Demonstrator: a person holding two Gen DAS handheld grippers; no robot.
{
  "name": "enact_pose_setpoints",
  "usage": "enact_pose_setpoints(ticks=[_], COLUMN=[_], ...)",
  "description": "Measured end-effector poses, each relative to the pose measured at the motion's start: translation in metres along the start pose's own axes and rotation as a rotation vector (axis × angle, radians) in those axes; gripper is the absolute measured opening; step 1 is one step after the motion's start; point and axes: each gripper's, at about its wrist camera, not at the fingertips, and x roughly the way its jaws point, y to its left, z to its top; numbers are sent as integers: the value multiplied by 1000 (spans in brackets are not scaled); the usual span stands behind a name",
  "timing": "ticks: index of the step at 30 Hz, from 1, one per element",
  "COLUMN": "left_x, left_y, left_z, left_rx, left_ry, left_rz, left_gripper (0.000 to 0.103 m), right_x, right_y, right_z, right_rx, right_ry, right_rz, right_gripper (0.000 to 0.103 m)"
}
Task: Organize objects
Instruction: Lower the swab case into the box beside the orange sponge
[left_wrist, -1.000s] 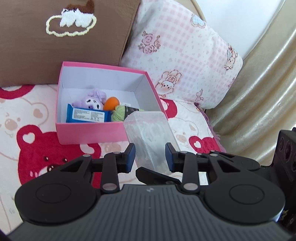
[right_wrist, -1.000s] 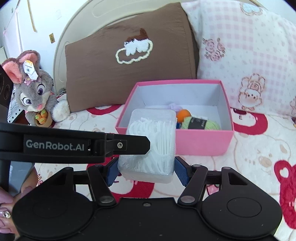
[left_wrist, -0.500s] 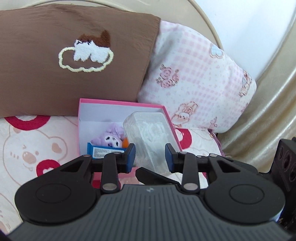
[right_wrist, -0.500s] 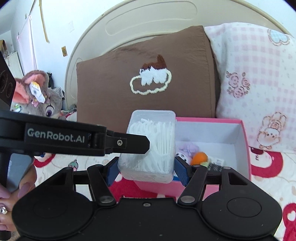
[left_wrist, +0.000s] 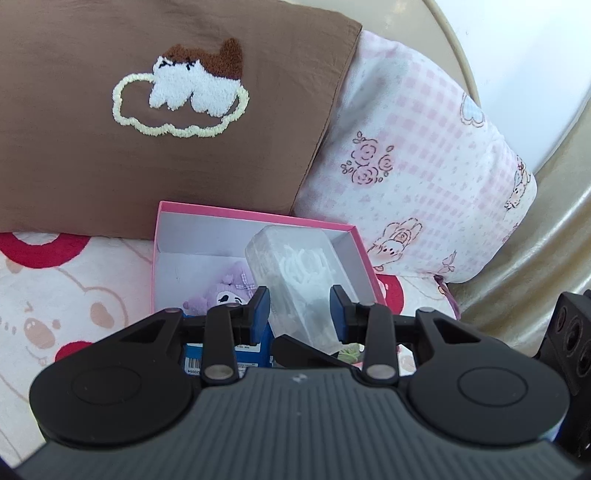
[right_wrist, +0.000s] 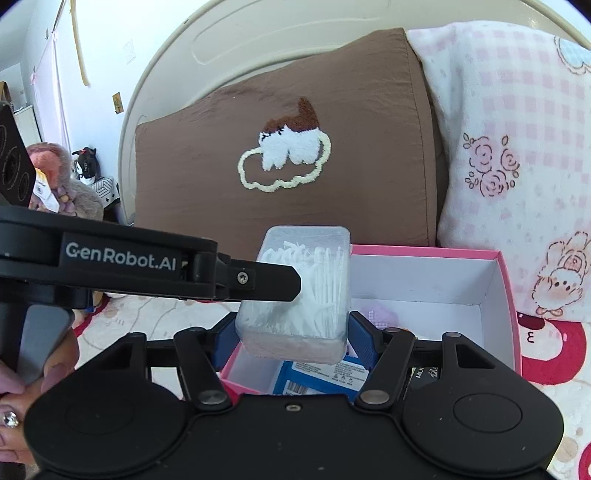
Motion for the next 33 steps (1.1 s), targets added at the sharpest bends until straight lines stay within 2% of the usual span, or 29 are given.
enact_pose_setpoints(ticks=[10, 15, 25, 29, 33], left_x=[44, 62, 103, 114, 121], left_y=[27, 35, 56, 54, 55], left_z=[-13, -19, -22, -22, -26], left_rx=[-9, -7, -68, -41, -32], left_ry=[60, 58, 94, 102, 120], left_rz=[35, 57, 47, 57, 84], left_gripper=[33, 33, 32, 32, 32], right_x=[49, 69, 100, 106, 114], right_y=[-14, -20, -33, -38, -46], right_z=[-19, -26, -37, -38, -43], right_rx=[-19, -20, 33, 58, 98], right_ry=[71, 89, 128, 143, 177], right_rz=[20, 12, -49, -68, -50], right_gripper=[68, 68, 68, 68, 68])
